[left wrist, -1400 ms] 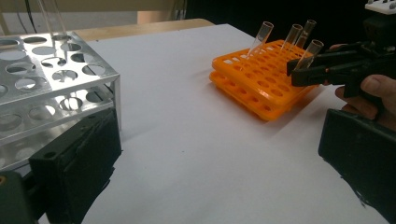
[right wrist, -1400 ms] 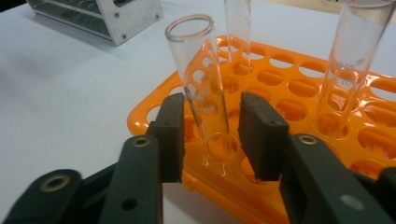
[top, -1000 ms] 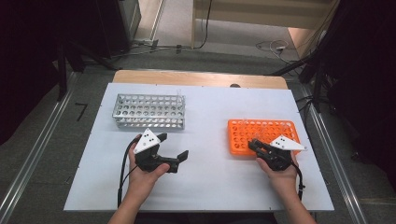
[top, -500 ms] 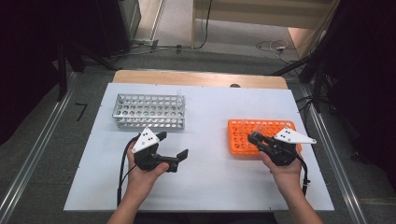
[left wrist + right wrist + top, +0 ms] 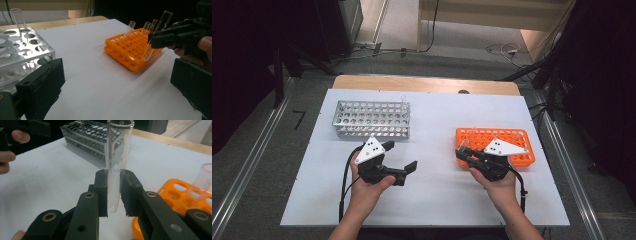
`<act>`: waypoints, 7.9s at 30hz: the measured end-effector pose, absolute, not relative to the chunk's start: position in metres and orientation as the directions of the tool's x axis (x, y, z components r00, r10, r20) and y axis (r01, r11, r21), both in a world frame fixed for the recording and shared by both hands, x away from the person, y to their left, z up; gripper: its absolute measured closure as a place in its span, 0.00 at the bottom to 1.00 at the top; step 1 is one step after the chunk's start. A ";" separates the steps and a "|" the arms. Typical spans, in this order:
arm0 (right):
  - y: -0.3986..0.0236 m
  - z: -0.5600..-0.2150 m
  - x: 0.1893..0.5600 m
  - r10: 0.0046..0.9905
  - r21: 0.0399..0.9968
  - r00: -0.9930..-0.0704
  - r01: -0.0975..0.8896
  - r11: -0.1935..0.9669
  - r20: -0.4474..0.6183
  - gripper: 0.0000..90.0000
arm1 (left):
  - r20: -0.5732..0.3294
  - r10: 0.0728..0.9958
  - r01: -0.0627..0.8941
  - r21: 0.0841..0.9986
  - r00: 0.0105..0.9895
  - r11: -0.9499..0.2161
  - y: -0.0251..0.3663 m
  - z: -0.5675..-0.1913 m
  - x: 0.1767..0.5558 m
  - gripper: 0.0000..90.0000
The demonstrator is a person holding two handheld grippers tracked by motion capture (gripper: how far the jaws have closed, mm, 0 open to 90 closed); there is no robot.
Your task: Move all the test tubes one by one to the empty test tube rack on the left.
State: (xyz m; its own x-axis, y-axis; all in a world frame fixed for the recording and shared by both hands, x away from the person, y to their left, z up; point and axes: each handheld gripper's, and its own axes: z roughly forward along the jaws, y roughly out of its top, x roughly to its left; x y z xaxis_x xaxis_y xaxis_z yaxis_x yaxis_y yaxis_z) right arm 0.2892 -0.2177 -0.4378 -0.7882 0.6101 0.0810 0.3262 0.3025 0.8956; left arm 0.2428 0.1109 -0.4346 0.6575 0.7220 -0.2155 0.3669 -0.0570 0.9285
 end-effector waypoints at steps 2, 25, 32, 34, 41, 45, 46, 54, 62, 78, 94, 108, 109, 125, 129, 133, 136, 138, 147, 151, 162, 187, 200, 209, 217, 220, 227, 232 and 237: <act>-0.209 -0.441 0.285 0.585 0.892 -0.807 0.322 0.316 0.083 0.82 | -0.215 0.713 0.364 0.929 0.667 -0.060 0.108 -0.434 0.242 0.00; -0.166 -0.452 0.262 0.471 0.873 -0.880 0.280 0.398 0.067 0.82 | -0.218 0.634 0.362 0.926 0.742 -0.106 0.070 -0.430 0.233 0.45; -0.154 -0.453 0.256 0.435 0.870 -0.898 0.268 0.415 0.068 0.82 | -0.195 0.611 0.337 0.933 0.767 -0.126 0.062 -0.431 0.231 0.63; -0.152 -0.453 0.254 0.426 0.870 -0.902 0.262 0.419 0.066 0.82 | -0.190 0.604 0.332 0.934 0.774 -0.132 0.061 -0.431 0.230 0.66; -0.149 -0.452 0.251 0.409 0.870 -0.910 0.254 0.423 0.066 0.82 | -0.179 0.601 0.325 0.935 0.779 -0.143 0.058 -0.432 0.229 0.75; -0.148 -0.452 0.250 0.408 0.869 -0.910 0.254 0.425 0.067 0.82 | -0.178 0.605 0.327 0.934 0.776 -0.143 0.059 -0.432 0.229 0.81; -0.148 -0.452 0.250 0.408 0.869 -0.911 0.254 0.424 0.067 0.82 | -0.174 0.606 0.323 0.935 0.776 -0.145 0.058 -0.432 0.229 0.81; -0.149 -0.451 0.251 0.412 0.871 -0.908 0.261 0.417 0.075 0.83 | -0.174 0.616 0.317 0.939 0.769 -0.132 0.058 -0.432 0.229 0.82; -0.150 -0.451 0.251 0.413 0.872 -0.907 0.267 0.411 0.082 0.81 | -0.157 0.627 0.308 0.941 0.763 -0.138 0.059 -0.432 0.229 0.84; -0.179 -0.438 0.257 0.426 0.877 -0.901 0.268 0.398 0.082 0.27 | -0.176 0.656 0.317 0.943 0.734 -0.102 0.077 -0.424 0.239 0.84; -0.236 -0.436 0.264 0.514 0.884 -0.853 0.309 0.351 0.094 0.00 | -0.188 0.718 0.326 0.944 0.670 -0.057 0.110 -0.409 0.273 0.84; -0.269 -0.444 0.264 0.572 0.885 -0.813 0.341 0.318 0.108 0.00 | -0.163 0.775 0.317 0.947 0.611 -0.051 0.129 -0.398 0.315 0.84; -0.270 -0.445 0.263 0.571 0.883 -0.813 0.345 0.319 0.111 0.00 | -0.164 0.779 0.319 0.946 0.606 -0.049 0.131 -0.397 0.318 0.84; -0.282 -0.450 0.261 0.590 0.881 -0.799 0.357 0.309 0.117 0.00 | -0.176 0.817 0.313 0.950 0.549 -0.006 0.143 -0.392 0.365 0.84; -0.284 -0.450 0.261 0.594 0.882 -0.796 0.359 0.305 0.119 0.00 | -0.167 0.829 0.305 0.952 0.533 -0.005 0.144 -0.388 0.376 0.84; -0.284 -0.451 0.261 0.596 0.882 -0.795 0.357 0.308 0.113 0.00 | -0.167 0.844 0.300 0.954 0.510 0.008 0.146 -0.387 0.387 0.84; -0.284 -0.451 0.260 0.596 0.882 -0.795 0.357 0.308 0.114 0.00 | -0.174 0.854 0.297 0.955 0.491 0.024 0.148 -0.387 0.397 0.84; -0.284 -0.450 0.260 0.595 0.882 -0.795 0.356 0.307 0.114 0.00 | -0.175 0.865 0.298 0.954 0.471 0.030 0.149 -0.388 0.402 0.84; -0.286 -0.451 0.261 0.596 0.883 -0.794 0.358 0.303 0.117 0.00 | -0.186 0.889 0.303 0.951 0.418 0.056 0.152 -0.397 0.425 0.84; -0.287 -0.451 0.261 0.596 0.884 -0.794 0.358 0.301 0.118 0.00 | -0.172 0.894 0.302 0.952 0.414 0.043 0.150 -0.398 0.433 0.84; -0.288 -0.452 0.261 0.598 0.882 -0.792 0.363 0.301 0.122 0.00 | -0.148 0.911 0.336 0.942 0.385 0.011 0.141 -0.411 0.444 0.84; -0.288 -0.452 0.262 0.600 0.879 -0.790 0.369 0.302 0.126 0.00 | -0.149 0.927 0.468 0.883 0.344 -0.032 0.128 -0.429 0.445 0.79; -0.289 -0.453 0.263 0.603 0.879 -0.788 0.370 0.300 0.126 0.00 | -0.196 0.916 0.473 0.881 0.350 0.008 0.137 -0.423 0.431 0.55; -0.287 -0.453 0.263 0.605 0.878 -0.786 0.371 0.301 0.125 0.00 | -0.187 0.888 0.453 0.891 0.421 -0.028 0.134 -0.416 0.411 0.28; -0.286 -0.454 0.264 0.607 0.878 -0.786 0.371 0.304 0.122 0.00 | -0.187 0.855 0.437 0.898 0.484 -0.051 0.127 -0.406 0.391 0.10; -0.286 -0.454 0.264 0.607 0.878 -0.786 0.370 0.305 0.120 0.00 | -0.191 0.844 0.433 0.900 0.502 -0.054 0.124 -0.403 0.383 0.03; -0.286 -0.454 0.264 0.609 0.876 -0.784 0.372 0.306 0.119 0.00 | -0.177 0.823 0.410 0.909 0.540 -0.073 0.121 -0.400 0.363 0.00; -0.286 -0.453 0.264 0.611 0.876 -0.783 0.373 0.306 0.120 0.00 | -0.177 0.815 0.406 0.911 0.551 -0.077 0.120 -0.399 0.351 0.00; -0.285 -0.453 0.264 0.612 0.876 -0.782 0.373 0.306 0.118 0.00 | -0.155 0.811 0.391 0.915 0.564 -0.096 0.119 -0.401 0.337 0.00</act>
